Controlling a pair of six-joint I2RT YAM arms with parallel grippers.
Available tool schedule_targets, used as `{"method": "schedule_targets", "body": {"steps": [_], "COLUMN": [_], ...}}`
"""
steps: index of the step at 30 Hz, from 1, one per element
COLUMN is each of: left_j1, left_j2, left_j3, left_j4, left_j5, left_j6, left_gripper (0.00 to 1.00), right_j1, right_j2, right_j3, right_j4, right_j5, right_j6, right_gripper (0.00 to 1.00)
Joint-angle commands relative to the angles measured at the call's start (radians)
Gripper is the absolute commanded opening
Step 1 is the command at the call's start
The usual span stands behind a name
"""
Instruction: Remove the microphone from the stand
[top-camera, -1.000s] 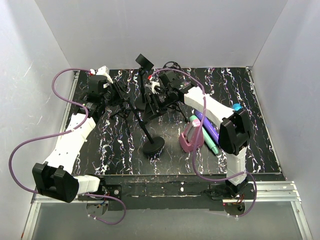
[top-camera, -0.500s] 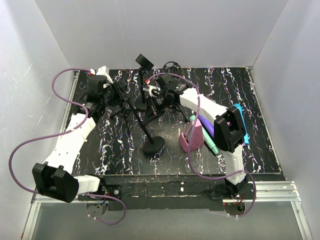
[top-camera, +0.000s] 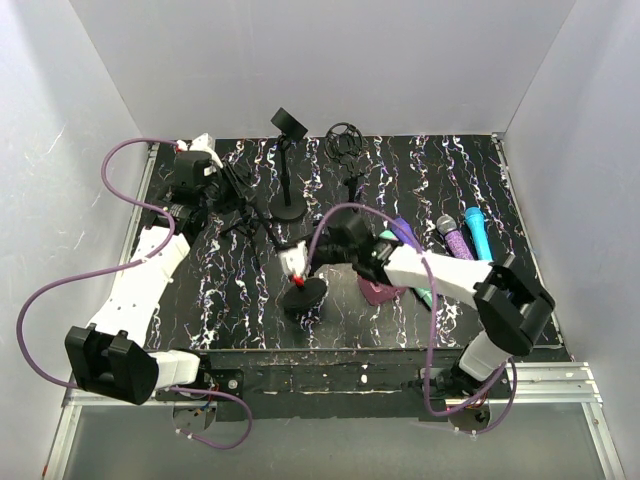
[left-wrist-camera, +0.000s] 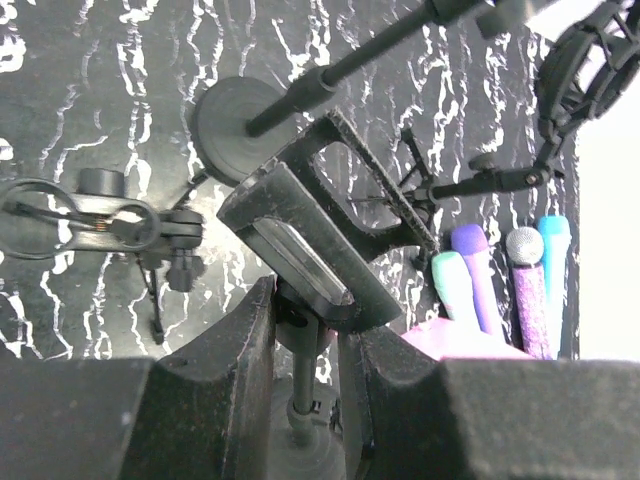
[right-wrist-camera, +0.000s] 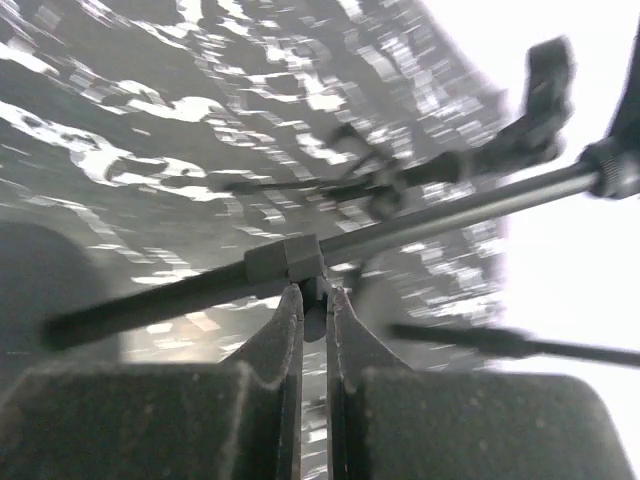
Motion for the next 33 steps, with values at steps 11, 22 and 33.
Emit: {"method": "schedule_targets", "body": {"steps": [11, 22, 33], "left_j1": [0.008, 0.010, 0.008], "left_j2": [-0.043, -0.052, -0.064], "left_j3": [-0.003, -0.017, -0.026], "left_j4": [0.064, 0.084, 0.073], "left_j5": [0.065, 0.090, 0.088], "left_j6": [-0.062, -0.051, -0.033], "left_gripper": [0.00, 0.00, 0.00], "right_j1": [-0.019, -0.160, -0.195], "right_j2": [-0.240, 0.050, 0.200], "right_j3": [-0.168, 0.328, 0.380], "right_j4": [0.079, -0.489, -0.432], "right_j5": [0.037, -0.226, -0.391], "right_j6": [-0.188, 1.057, 1.265], "right_gripper": [0.69, 0.57, 0.58]}}
